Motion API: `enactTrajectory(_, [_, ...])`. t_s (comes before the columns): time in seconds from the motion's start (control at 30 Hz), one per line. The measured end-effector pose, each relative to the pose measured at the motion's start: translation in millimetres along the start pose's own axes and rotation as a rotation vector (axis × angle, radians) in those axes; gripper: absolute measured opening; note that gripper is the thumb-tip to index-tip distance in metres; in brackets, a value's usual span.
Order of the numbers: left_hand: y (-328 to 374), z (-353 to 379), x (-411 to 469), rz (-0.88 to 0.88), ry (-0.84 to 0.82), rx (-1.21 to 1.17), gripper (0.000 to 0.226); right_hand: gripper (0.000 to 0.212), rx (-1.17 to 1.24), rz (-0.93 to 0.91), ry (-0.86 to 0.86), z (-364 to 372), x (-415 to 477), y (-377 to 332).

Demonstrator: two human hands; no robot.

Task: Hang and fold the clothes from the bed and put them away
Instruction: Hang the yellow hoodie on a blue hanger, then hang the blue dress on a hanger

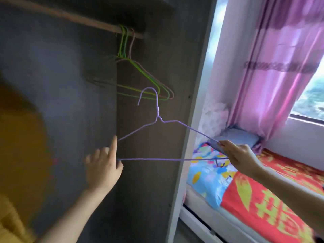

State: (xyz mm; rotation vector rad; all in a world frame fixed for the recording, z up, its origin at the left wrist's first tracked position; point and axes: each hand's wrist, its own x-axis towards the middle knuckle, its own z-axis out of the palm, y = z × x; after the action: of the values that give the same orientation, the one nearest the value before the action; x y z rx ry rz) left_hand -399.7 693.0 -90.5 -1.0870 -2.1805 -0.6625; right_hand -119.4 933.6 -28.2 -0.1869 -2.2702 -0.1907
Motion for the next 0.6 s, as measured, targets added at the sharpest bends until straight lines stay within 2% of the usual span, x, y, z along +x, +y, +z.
enactTrajectory(0.03, [17.2,7.6,-1.7,0.025,-0.007,-0.027,0.075,0.029,-0.017,0.046,0.019,-10.0,-19.9,11.2])
enactTrajectory(0.07, [33.7,12.7,-4.7,0.047,-0.023,-0.059,0.063,0.038,-0.032,0.082,0.052,-19.0,-39.5,22.1])
enactTrajectory(0.13, [73.8,24.5,-10.1,0.086,-0.027,-0.119,0.031,0.052,-0.041,0.153,0.06,-43.3,-82.9,47.2])
enactTrajectory(0.23, [141.5,38.5,-10.7,0.085,-0.022,-0.186,0.022,0.037,-0.124,0.225,0.057,-83.7,-147.5,86.4])
enactTrajectory(0.37, [249.3,64.4,-14.7,0.174,-0.005,-0.386,0.063,0.025,-0.256,0.321,0.024,-147.0,-221.6,128.0])
enactTrajectory(0.43, [318.6,75.4,-24.3,0.266,-0.15,-0.509,0.074,0.025,-0.331,0.363,-0.001,-191.5,-263.8,142.4])
enactTrajectory(0.53, [417.2,92.0,-46.2,0.386,-0.433,-0.804,0.081,0.033,-0.438,0.442,0.011,-253.6,-324.3,145.0])
enactTrajectory(0.6, [471.9,96.7,-63.7,0.415,-0.558,-1.01,0.062,0.031,-0.529,0.486,-0.018,-285.6,-360.3,138.7])
